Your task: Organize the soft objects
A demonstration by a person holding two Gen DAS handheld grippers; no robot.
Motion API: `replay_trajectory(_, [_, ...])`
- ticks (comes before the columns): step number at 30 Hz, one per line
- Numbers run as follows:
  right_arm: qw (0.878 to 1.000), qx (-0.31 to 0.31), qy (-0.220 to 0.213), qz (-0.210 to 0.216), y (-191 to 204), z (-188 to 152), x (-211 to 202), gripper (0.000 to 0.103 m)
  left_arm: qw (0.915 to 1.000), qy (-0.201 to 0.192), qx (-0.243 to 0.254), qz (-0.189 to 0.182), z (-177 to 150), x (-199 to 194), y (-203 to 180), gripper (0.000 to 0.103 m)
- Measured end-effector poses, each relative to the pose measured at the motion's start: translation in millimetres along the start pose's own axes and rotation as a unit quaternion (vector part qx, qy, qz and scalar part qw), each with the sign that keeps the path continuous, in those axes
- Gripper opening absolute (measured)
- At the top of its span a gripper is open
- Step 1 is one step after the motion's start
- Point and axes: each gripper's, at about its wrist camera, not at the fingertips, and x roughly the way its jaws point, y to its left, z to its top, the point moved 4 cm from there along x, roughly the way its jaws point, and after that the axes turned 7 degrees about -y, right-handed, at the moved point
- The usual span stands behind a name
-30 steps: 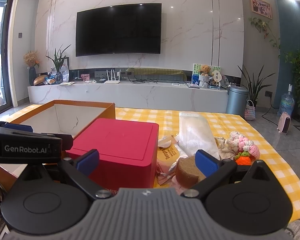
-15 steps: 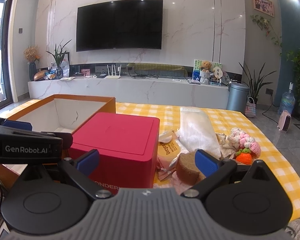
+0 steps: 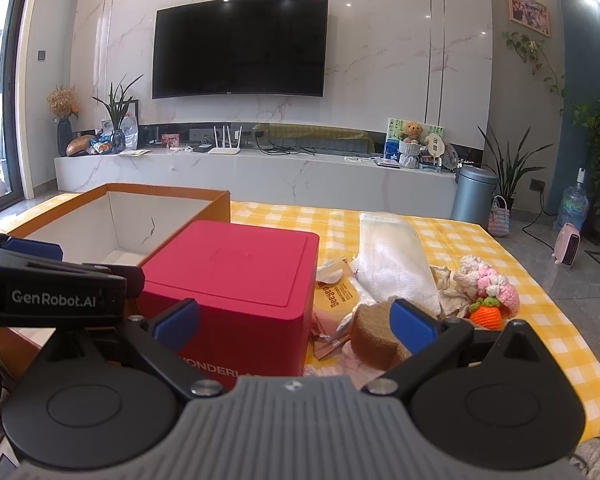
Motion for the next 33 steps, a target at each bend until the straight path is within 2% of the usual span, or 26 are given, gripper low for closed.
replay_trajectory(14, [1.000,0.001,-0.007,0.000,0,0,-2,0.100,1.0000,-0.005,0.001,-0.002,-1,0,-1,0.098])
replay_trajectory(18, [1.000,0.008,-0.017,-0.001,-3,4,-5,0.100,0.9998,-0.018,0.001,-0.010,4,-5,-1,0.098])
replay_trajectory(22, [0.999,0.011,-0.026,-0.024,-9,12,-9,0.100,0.9994,-0.026,0.006,-0.023,15,-11,-8,0.098])
replay_trajectory(27, [0.993,0.094,0.019,-0.068,-46,17,-6,0.100,0.9985,-0.038,0.008,-0.038,30,-18,-17,0.098])
replay_trajectory(33, [0.979,0.173,0.043,-0.102,-105,32,-4,0.100,0.9973,-0.027,-0.007,-0.068,44,-15,-26,0.098])
